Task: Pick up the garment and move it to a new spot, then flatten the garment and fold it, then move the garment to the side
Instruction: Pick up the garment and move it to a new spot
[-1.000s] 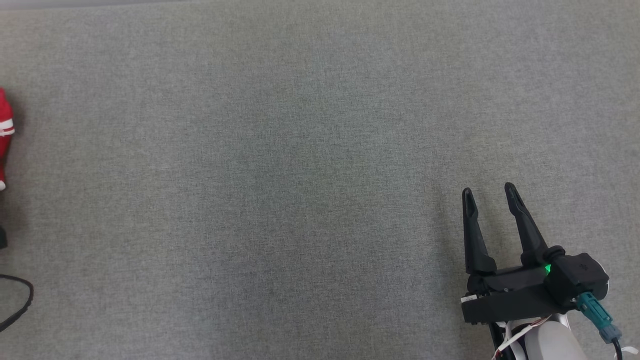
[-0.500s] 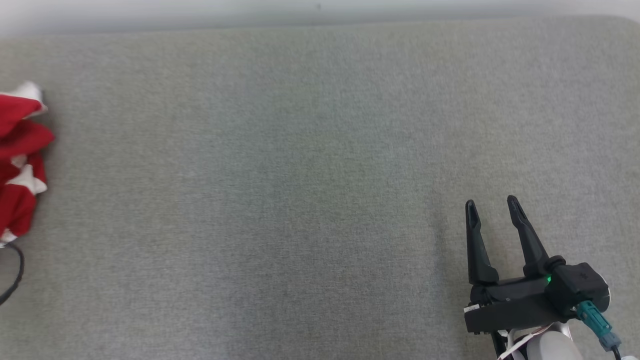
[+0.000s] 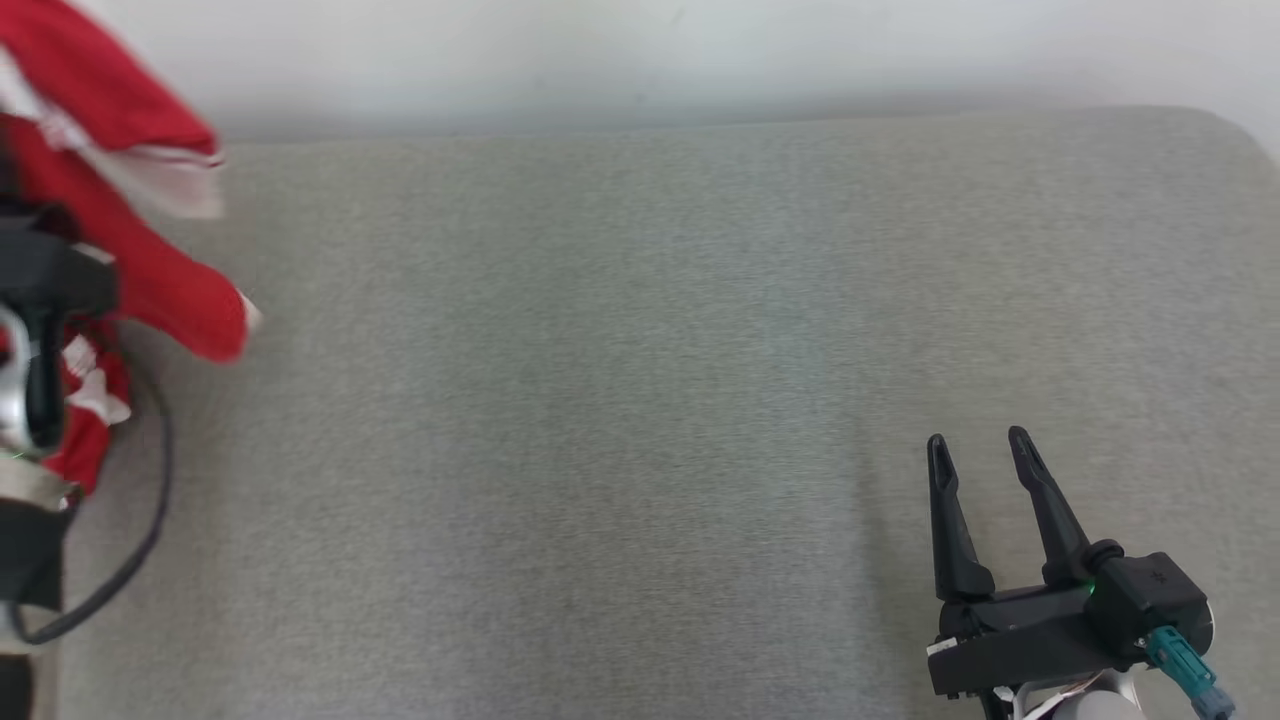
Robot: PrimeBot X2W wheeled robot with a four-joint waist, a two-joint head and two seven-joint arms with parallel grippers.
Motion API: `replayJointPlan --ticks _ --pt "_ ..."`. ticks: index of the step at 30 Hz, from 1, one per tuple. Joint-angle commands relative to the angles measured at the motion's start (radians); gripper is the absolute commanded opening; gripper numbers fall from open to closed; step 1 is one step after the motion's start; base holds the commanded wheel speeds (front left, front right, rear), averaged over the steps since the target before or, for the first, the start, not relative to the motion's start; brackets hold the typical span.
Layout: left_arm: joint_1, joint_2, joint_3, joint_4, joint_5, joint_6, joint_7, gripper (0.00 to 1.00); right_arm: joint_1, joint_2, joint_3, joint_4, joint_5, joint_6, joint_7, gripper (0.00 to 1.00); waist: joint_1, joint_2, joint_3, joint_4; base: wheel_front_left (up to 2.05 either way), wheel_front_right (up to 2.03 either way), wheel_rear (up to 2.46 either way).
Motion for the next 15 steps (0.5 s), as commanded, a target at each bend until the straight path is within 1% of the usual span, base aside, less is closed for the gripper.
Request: replayJointPlan --ticks 1,4,10,15 --pt "-0.013 -0.01 -0.011 -0.018 -0.004 0.001 -0.003 0.0 0.012 -0.001 -0.001 0.001 0.01 0.003 -0.001 1.0 0.0002 0.0 -0.015 -0.029 0.0 0.0 0.0" --pt "-0.026 -0.032 -0.041 -0.071 -0.023 0.001 0.01 0.0 0.016 -0.001 0.002 0.002 0.018 0.003 -0.001 1.0 0.0002 0.0 -0.019 -0.07 0.0 0.0 0.0" --pt "-0.042 -0.071 -0.117 -0.143 -0.034 0.001 0.041 0.0 0.009 -0.001 0.005 0.007 0.036 0.003 -0.001 1.0 0.0002 0.0 -0.013 -0.175 0.0 0.0 0.0" --pt "-0.049 -0.123 -0.207 -0.171 -0.053 0.001 0.056 0.0 0.022 -0.001 -0.008 0.013 0.049 0.003 -0.001 1.0 0.0002 0.0 -0.014 -0.245 0.0 0.0 0.0"
